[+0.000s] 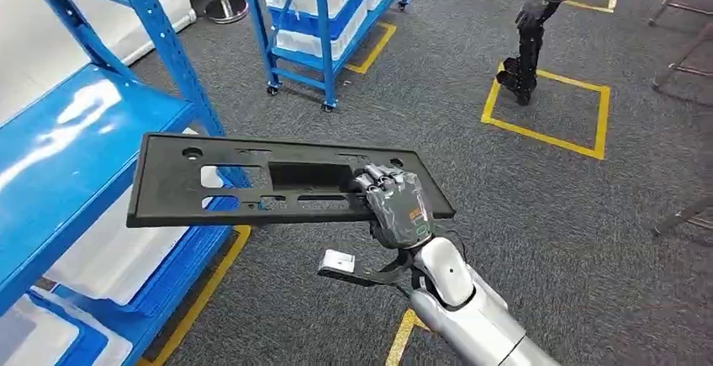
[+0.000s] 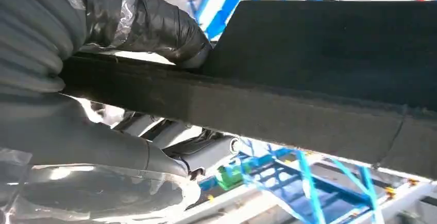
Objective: Take the parts from the cabinet and place them on the table.
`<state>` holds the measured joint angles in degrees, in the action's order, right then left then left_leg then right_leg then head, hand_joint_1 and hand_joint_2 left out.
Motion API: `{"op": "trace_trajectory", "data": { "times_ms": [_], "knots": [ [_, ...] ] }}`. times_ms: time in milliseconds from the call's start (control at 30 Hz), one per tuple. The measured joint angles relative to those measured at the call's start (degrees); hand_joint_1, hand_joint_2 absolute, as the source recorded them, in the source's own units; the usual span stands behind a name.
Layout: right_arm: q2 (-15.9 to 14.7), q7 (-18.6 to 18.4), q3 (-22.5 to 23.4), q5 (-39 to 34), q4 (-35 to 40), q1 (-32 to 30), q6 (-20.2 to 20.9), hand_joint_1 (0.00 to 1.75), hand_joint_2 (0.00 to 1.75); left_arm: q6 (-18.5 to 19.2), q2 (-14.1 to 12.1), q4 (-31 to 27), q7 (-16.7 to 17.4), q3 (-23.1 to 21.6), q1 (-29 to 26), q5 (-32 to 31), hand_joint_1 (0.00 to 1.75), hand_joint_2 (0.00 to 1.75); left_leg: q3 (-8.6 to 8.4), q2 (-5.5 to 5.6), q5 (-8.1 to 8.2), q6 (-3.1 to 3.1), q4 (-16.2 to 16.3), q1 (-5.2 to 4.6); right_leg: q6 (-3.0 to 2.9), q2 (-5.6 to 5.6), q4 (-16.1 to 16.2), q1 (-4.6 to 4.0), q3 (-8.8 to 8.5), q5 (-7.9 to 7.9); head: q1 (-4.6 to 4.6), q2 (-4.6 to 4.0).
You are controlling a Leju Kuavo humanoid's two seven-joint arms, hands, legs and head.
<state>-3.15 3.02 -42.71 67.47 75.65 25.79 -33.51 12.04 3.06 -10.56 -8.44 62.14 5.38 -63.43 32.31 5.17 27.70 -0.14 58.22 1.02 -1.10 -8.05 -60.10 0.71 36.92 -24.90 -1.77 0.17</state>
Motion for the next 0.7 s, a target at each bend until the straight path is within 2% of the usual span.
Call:
{"op": "trace_trajectory", "data": {
  "times_ms": [67,100,133,167,200,233,267,300,333,367,400,433,467,500,567,600,633,667,700],
  "knots": [
    [-0.02,-0.09,0.07,0.50,0.02,-0.06,0.26,1.75,1.75,-0.04,-0.07,-0.02,0.00,0.02,0.09,0.02,0.00,1.75,-0.49,-1.52,-0.55,0.59,-0.79,-0.11,1.02,-1.65,0.73,0.01,0.06,0.62,-0.04,0.00],
    [-0.07,-0.42,0.09,1.03,0.02,-0.06,0.55,1.75,1.75,0.04,-0.04,-0.02,0.00,0.00,0.12,0.02,0.00,1.75,-0.95,-2.59,-1.08,0.94,-1.68,0.44,0.95,0.88,-0.04,-0.08,0.15,0.12,-0.07,0.00],
    [-0.11,-0.61,0.07,1.71,0.00,0.23,0.74,1.75,1.75,0.11,-0.04,-0.02,0.00,0.00,0.08,0.02,0.00,1.75,-1.20,-3.27,-1.20,1.42,-2.11,0.23,1.05,4.85,-1.88,-0.53,1.12,-1.41,0.15,-0.02],
    [-0.11,-0.88,0.04,2.25,0.00,0.41,0.90,1.75,1.75,0.13,-0.04,-0.02,0.00,0.00,-0.04,0.02,0.00,1.75,-1.20,-4.30,-1.20,1.52,-2.11,0.00,1.23,6.69,-5.68,-0.48,3.08,-3.72,0.06,-0.02],
    [-0.11,-1.44,0.00,3.36,-0.02,0.42,1.29,1.75,1.75,0.17,-0.07,-0.02,0.00,0.02,-0.13,0.04,0.00,1.75,-1.19,-5.20,-1.08,1.64,-2.03,-0.11,1.38,7.40,-10.28,-0.28,5.35,-5.90,0.13,0.00],
    [-0.15,-1.83,-0.04,4.07,-0.09,0.40,1.75,1.75,1.75,0.18,-0.11,-0.02,0.00,0.02,-0.18,0.04,0.00,1.75,-1.17,-6.14,-0.98,1.66,-2.01,-0.15,1.57,7.61,-14.31,-0.07,7.37,-7.36,0.13,0.00],
    [-0.31,-2.19,-0.04,4.66,-0.24,0.40,2.05,1.75,1.75,0.18,-0.13,-0.02,0.00,0.02,-0.16,0.07,0.00,1.75,-1.16,-6.95,-0.92,1.64,-1.96,-0.16,1.75,7.69,-16.25,0.11,8.35,-7.51,0.11,-0.02],
    [-0.50,-2.54,-0.09,5.29,-0.35,0.44,2.54,1.75,1.75,0.20,-0.13,-0.02,0.00,0.02,-0.14,0.20,0.00,1.75,-1.20,-7.72,-0.82,1.53,-1.91,-0.16,1.90,7.81,-15.42,0.24,7.87,-6.36,0.15,0.00],
    [-0.66,-2.84,-0.15,5.82,-0.35,0.49,2.84,1.75,1.75,0.24,-0.13,-0.02,0.00,0.02,-0.08,0.20,0.00,1.75,-1.24,-8.44,-0.63,1.42,-1.76,-0.15,1.96,8.07,-12.24,0.32,6.16,-4.38,0.11,0.00],
    [-0.79,-2.95,-0.20,6.14,-0.37,0.58,2.93,1.75,1.75,0.28,-0.11,-0.02,0.00,0.02,0.00,0.20,0.00,1.75,-1.32,-9.22,-0.32,1.23,-1.51,-0.12,1.89,8.87,-6.35,0.37,2.81,-1.63,0.15,-0.02],
    [-0.87,-3.02,-0.20,6.27,-0.35,0.81,2.95,1.75,1.75,0.37,-0.09,-0.02,0.00,0.02,-0.01,0.22,0.00,1.75,-1.46,-9.86,0.04,0.94,-1.16,-0.15,1.70,10.77,-0.99,0.28,-0.25,0.05,0.13,0.00],
    [-0.90,-3.02,-0.31,6.46,-0.37,1.06,3.01,1.75,1.75,0.37,-0.09,-0.02,0.00,0.02,-0.03,0.22,0.00,1.75,-1.34,-10.30,0.34,0.50,-1.06,-0.57,1.08,12.91,-0.27,-0.66,-0.69,-1.10,0.11,0.00],
    [-0.94,-3.17,-0.37,6.78,-0.33,1.26,3.08,1.75,1.75,0.37,-0.09,-0.02,0.00,0.02,-0.02,0.24,0.00,1.75,-1.44,-10.82,0.52,0.18,-0.79,-0.68,0.84,11.93,0.20,-0.48,-0.53,-0.73,0.09,0.00],
    [-1.07,-3.71,-0.48,7.46,-0.35,1.39,3.53,1.75,1.75,0.39,-0.09,-0.02,0.00,0.02,0.05,0.31,0.00,1.75,-1.61,-11.22,0.58,-0.10,-0.81,-0.64,0.64,11.30,0.13,-0.81,-0.40,-0.81,0.11,-0.02],
    [-1.64,-4.70,-0.78,8.74,-0.44,2.08,4.50,1.75,1.75,0.46,-0.07,-0.02,-0.02,0.02,0.14,0.42,0.00,1.75,-1.99,-12.33,0.72,-0.67,-1.05,-0.51,0.07,10.14,0.16,-0.94,-0.30,-0.78,0.11,0.00],
    [-1.88,-4.89,-0.92,9.20,-0.48,2.42,4.81,1.75,1.75,0.52,-0.07,-0.02,-0.02,0.02,0.18,0.46,0.00,1.75,-1.81,-11.17,1.44,-1.09,-0.66,-0.12,-0.42,9.46,0.68,-0.22,-0.73,-0.49,0.09,0.00],
    [-2.12,-5.16,-0.94,9.57,-0.55,2.91,4.90,1.75,1.75,0.52,-0.04,-0.02,-0.09,0.00,0.17,0.57,0.00,1.75,-1.31,-8.16,2.74,-1.16,1.13,0.08,-0.72,8.87,0.87,-0.23,-0.84,-0.39,0.11,-0.02],
    [-2.14,-5.36,-1.01,9.90,-0.68,3.43,5.09,1.75,1.75,0.59,-0.04,0.00,-0.09,0.02,0.02,0.74,0.00,1.75,0.51,-6.48,5.04,-1.18,5.11,0.18,-1.15,8.41,0.87,-0.26,-0.80,-0.37,0.04,0.00],
    [-2.16,-5.51,-1.05,9.97,-0.74,3.71,5.18,1.75,1.75,0.61,-0.04,0.00,-0.09,0.02,-0.14,0.90,0.00,1.75,2.81,-5.78,7.25,-1.27,9.85,0.15,-1.25,7.64,0.87,-0.36,-0.80,-0.34,0.04,0.00]
  ]
}}
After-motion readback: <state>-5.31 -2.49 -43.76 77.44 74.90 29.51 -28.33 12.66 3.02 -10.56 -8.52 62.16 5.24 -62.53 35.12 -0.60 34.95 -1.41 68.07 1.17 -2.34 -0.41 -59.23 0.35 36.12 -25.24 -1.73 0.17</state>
